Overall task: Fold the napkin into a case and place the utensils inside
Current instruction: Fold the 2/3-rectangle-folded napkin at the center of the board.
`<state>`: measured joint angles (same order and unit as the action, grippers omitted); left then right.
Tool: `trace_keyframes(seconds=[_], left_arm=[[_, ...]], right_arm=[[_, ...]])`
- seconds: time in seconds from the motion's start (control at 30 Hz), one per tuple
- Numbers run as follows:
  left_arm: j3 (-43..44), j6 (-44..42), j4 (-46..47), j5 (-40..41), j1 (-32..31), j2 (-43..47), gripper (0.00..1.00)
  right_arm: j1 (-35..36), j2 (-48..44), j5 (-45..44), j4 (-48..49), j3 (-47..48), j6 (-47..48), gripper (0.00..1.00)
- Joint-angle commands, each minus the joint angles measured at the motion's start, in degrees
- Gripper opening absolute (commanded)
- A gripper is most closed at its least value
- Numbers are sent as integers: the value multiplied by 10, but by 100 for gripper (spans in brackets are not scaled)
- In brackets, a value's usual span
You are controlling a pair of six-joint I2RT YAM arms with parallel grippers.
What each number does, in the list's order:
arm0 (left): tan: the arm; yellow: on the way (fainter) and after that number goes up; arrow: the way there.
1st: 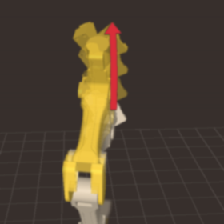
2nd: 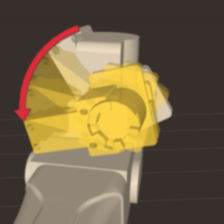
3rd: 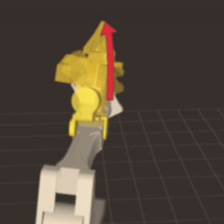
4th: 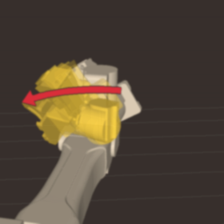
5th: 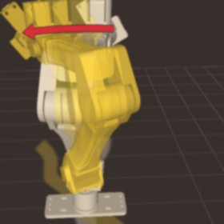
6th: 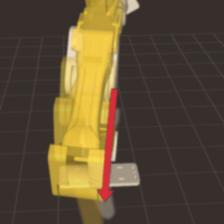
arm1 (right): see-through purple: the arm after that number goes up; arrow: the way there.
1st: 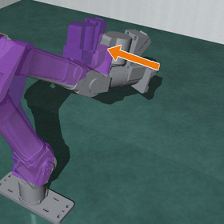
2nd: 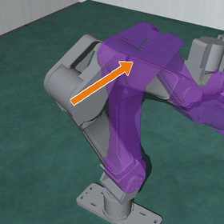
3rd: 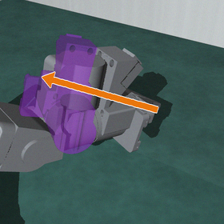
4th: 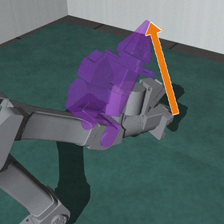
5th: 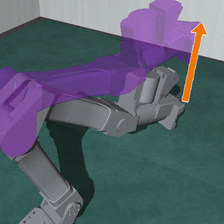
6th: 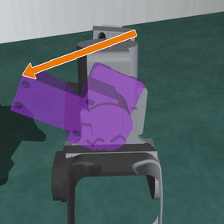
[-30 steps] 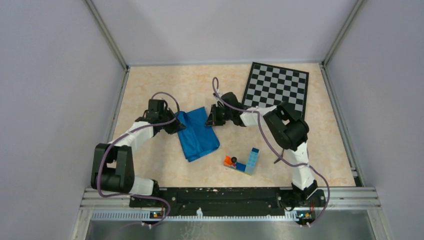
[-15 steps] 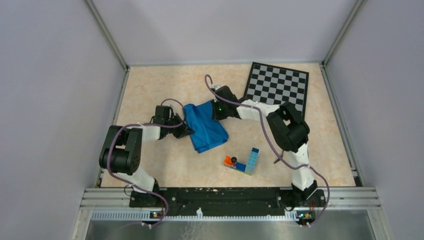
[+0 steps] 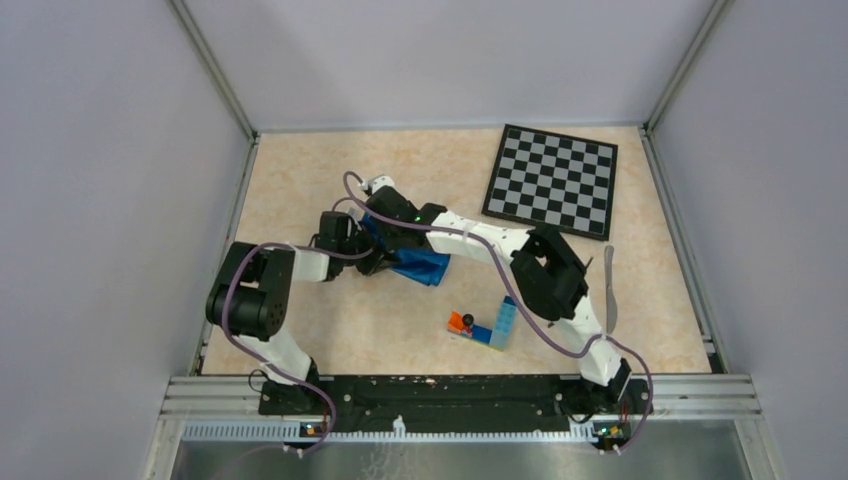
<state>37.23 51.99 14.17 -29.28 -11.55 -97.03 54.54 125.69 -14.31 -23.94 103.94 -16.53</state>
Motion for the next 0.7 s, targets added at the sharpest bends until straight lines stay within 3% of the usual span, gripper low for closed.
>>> trace_keyframes(seconds=[0.0,0.33,0.47,0.67], left_arm=[[-23,-10,6,-8,9,25,3],[-76,-30,-15,-55,104,120,13],[-54,-41,-19,-78,147,101,19],[-20,-34,0,-73,148,44,26]], right_arm=[[-3,12,-33,-25,-2,3,0],[-8,-15,14,49,-72,42,0],[-8,-15,14,49,-68,47,0],[-6,-14,4,42,-50,56,0]])
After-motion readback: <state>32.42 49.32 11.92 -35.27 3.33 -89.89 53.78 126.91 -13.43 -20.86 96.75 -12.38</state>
